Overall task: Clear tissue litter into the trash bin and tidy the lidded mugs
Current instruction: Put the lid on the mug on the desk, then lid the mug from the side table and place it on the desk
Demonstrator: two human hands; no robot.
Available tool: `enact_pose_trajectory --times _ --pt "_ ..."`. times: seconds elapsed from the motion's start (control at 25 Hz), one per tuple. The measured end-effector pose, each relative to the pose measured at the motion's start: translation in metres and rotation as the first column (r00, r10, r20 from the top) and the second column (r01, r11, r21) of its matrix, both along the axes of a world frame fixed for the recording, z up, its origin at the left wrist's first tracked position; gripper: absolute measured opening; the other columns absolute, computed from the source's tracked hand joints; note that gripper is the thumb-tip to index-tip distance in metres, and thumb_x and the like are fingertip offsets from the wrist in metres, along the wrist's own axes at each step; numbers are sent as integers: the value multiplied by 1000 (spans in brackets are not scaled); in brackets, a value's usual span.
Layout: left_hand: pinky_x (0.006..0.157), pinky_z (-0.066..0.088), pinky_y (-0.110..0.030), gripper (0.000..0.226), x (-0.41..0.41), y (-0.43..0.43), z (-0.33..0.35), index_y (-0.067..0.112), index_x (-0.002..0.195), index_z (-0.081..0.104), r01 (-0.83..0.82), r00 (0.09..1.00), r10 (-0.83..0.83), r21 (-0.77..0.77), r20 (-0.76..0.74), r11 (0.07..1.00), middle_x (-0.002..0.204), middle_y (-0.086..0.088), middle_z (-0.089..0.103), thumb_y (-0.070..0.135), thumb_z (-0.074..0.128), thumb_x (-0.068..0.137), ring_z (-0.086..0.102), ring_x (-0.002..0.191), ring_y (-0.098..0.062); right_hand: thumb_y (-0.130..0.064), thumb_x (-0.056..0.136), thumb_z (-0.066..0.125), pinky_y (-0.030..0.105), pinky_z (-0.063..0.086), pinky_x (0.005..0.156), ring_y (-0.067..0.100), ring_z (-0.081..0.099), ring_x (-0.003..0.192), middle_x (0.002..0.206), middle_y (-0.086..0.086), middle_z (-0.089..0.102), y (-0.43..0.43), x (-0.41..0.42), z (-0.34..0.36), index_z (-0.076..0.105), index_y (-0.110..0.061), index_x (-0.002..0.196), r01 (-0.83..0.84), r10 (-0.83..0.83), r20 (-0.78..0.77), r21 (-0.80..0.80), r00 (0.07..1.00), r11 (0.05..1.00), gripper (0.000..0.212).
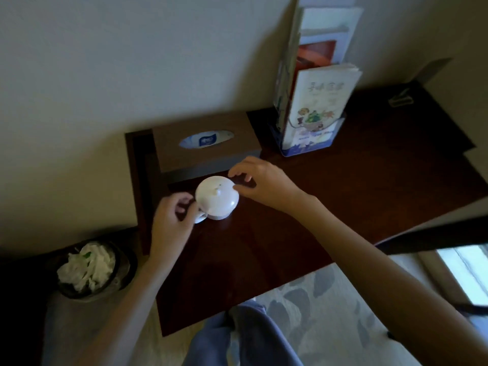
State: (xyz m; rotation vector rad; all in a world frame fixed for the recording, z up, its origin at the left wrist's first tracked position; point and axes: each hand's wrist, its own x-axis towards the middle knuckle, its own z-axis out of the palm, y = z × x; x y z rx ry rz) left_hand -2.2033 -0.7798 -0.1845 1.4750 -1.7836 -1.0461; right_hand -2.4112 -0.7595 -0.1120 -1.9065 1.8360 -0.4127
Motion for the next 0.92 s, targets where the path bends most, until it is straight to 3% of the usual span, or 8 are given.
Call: enact_pose_trajectory --times 0.12,0.28,0.44,0.72,0.92 --pt "66 44 -25 13 -21 -6 32 22 96 58 86 995 -95 -201 -33 976 92 5 52 22 50 86 53 80 -14 -27 87 58 36 53 80 14 59 91 109 1 59 30 -34 11 60 -21 112 202 -202 7 -90 979 975 25" --pt "73 47 -30 18 -99 11 70 15 103 58 339 929 -370 -345 -25 875 96 5 54 20 49 88 55 89 -15 -28 89 55 40 52 83 18 57 98 112 2 59 94 -86 23 59 -19 114 400 -414 -81 -147 907 905 27" --pt "76 49 -32 20 -195 67 86 15 106 58 573 795 -607 -343 12 745 100 2 55 20 50 88 54 95 -18 -29 90 53 38 50 85 18 56 103 116 3 59 181 -141 38 57 -19 118 573 -599 -133 -189 790 798 29" --pt "69 42 -20 17 -353 235 93 16 102 60 778 546 -835 -408 63 478 96 0 59 21 51 88 52 89 -14 -24 89 54 44 50 83 28 58 99 110 9 60 392 -236 51 60 -16 115 838 -859 -145 -189 491 511 28" --pt "77 45 -34 14 -447 391 79 12 97 61 890 344 -935 -347 85 296 89 -6 61 14 55 85 53 87 -23 -22 89 56 40 49 83 28 57 100 112 10 61 573 -287 38 60 -15 113 937 -950 -136 -170 283 303 26"
